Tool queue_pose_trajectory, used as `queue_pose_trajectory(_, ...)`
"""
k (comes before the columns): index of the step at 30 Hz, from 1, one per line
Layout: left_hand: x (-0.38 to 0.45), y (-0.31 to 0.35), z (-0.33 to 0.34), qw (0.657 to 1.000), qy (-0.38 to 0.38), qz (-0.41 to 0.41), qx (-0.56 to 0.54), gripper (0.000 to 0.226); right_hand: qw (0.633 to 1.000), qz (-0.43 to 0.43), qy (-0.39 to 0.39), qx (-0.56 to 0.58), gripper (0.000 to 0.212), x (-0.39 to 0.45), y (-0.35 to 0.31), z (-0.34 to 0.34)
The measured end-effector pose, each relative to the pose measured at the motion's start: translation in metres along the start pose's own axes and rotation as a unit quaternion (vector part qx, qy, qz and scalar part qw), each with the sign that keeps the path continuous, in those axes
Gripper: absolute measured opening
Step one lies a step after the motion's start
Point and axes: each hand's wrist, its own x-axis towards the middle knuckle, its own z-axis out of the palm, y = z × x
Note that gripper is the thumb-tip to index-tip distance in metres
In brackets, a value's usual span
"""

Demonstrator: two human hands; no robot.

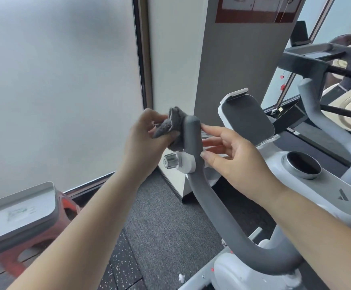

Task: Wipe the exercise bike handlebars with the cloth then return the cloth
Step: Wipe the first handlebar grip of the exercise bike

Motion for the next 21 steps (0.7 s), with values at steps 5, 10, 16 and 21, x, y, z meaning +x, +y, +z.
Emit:
queue_pose_trajectory(5, -0.024, -0.003, -0.022, 0.999, -0.045, 0.030, 0.004, 0.046, 1.000, 0.003, -0.015, -0.008, 0.057, -0.004, -0.001, 0.000)
queue_pose_trajectory(10, -0.068, -0.012, -0.013, 0.984, 0.161, -0.063, -0.035, 0.030, 1.000, 0.004, -0.015, -0.020, 0.055, -0.010, -0.003, -0.003)
queue_pose_trajectory(16, -0.117, -0.035, 0.017, 0.962, 0.120, -0.224, -0.097, 0.032, 0.999, -0.005, -0.025, -0.043, 0.051, -0.014, -0.002, -0.009)
queue_pose_trajectory(21, -0.114, -0.032, 0.051, 0.939, 0.142, -0.225, -0.217, 0.041, 0.997, -0.032, -0.052, -0.043, 0.050, -0.014, 0.000, -0.016)
